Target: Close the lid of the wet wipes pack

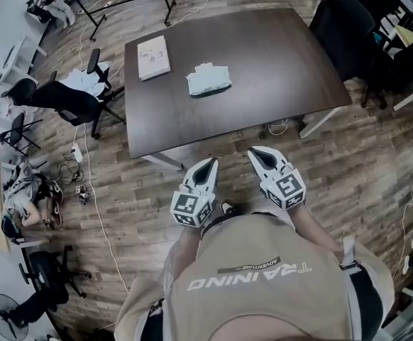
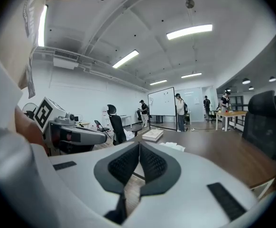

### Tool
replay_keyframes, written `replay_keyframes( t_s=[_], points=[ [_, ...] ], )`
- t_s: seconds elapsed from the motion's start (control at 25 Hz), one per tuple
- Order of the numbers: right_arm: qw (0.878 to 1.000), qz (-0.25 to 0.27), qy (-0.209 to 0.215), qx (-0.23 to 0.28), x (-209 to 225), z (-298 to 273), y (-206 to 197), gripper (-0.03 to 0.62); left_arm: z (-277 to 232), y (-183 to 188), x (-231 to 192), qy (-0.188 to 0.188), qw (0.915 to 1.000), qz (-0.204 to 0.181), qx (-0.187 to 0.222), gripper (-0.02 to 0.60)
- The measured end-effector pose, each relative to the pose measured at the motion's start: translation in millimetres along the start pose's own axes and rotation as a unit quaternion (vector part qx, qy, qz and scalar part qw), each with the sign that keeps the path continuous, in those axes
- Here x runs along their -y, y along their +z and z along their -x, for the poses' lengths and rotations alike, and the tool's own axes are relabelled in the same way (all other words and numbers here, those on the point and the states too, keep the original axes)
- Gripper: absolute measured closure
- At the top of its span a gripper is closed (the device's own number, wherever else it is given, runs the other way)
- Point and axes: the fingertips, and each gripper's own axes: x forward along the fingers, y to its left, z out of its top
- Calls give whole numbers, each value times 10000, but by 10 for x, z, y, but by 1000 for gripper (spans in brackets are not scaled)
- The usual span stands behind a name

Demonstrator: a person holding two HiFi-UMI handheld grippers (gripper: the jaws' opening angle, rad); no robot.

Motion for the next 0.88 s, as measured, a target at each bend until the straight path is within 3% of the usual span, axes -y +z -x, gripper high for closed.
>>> replay_keyframes(
  t_s=[0.2, 0.52, 0.64, 0.88],
  points=[
    [9981, 545, -106, -255, 107, -195, -7, 579, -50, 64, -364, -21, 10000, -53, -7, 571],
    [9994, -263, -153, -178, 421, -511, 17, 579, -208, -71, -643, 137, 9993, 314, -150, 571],
    [9992, -375, -27, -118, 580, -752, 11, 579, -360, -36, -771, 211, 9992, 270, -225, 571],
    [9986, -524, -73, -88, 1129, -1292, -41, 579, -575, 386, -1389, 881, 9960, 32, -129, 571]
  ],
)
